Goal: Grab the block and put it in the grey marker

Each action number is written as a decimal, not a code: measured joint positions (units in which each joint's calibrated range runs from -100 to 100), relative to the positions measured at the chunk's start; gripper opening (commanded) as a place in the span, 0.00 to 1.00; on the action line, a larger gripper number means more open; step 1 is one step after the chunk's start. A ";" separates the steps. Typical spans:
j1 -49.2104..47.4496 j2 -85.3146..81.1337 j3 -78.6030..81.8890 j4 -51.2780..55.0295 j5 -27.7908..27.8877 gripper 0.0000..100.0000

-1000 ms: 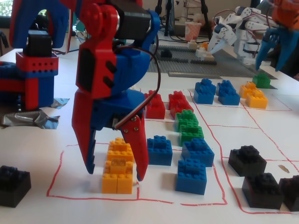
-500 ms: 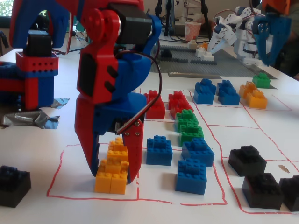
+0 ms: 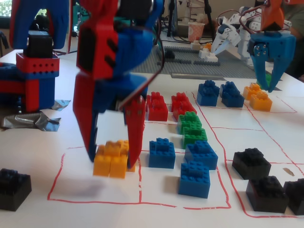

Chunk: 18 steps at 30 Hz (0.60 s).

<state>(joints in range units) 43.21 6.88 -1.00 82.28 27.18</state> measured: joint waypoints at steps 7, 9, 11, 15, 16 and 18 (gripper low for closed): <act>-0.22 -2.84 -9.63 8.90 0.39 0.00; -1.39 -3.92 -12.35 10.84 0.39 0.00; -3.22 -5.26 -14.35 12.62 -0.10 0.00; -7.90 -8.93 -14.44 14.89 -1.07 0.00; -9.00 -9.93 -14.44 15.37 -1.61 0.00; -11.27 -11.93 -14.44 15.61 -2.54 0.00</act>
<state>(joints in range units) 31.94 -5.05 -15.44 97.90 24.64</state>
